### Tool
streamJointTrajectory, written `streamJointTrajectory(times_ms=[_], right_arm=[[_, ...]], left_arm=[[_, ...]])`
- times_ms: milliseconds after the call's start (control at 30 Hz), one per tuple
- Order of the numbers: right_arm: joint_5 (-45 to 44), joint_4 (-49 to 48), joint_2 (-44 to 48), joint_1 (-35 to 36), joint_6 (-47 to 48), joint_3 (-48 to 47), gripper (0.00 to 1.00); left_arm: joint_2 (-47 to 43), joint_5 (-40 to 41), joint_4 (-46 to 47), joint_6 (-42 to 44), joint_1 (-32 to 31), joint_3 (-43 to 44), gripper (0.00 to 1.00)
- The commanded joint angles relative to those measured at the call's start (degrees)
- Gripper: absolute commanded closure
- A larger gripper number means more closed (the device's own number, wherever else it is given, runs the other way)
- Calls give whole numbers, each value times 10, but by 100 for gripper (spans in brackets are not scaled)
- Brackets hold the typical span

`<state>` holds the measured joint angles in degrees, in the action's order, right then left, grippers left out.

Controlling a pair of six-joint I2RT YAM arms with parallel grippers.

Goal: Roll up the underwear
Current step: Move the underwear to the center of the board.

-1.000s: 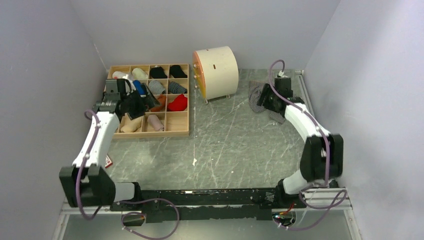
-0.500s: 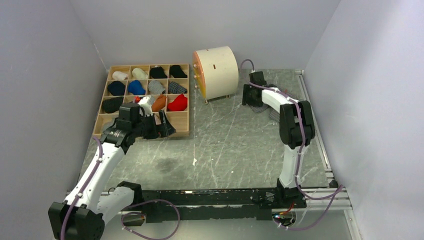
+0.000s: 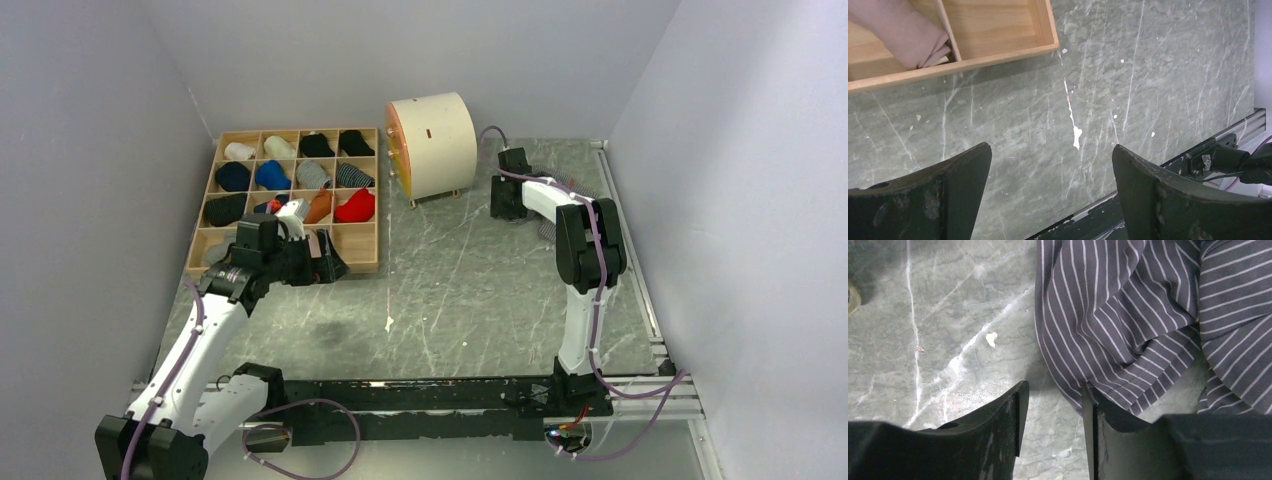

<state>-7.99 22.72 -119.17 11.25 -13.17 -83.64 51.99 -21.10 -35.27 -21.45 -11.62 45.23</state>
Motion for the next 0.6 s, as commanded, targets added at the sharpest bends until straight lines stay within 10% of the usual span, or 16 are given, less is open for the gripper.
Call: streamJointTrajectory(times_ms=[0,267,567], right_arm=[[-13,34,-20,-3,10,8,59],[-4,18,48,49,-16,125,98],[23,2,245,218,-163,293,100]], left_arm=[[-7,-6,3,22,-2,3,6],[-4,-1,14,25,-2,-8,7],[-2,11,8,25,-2,-7,8]])
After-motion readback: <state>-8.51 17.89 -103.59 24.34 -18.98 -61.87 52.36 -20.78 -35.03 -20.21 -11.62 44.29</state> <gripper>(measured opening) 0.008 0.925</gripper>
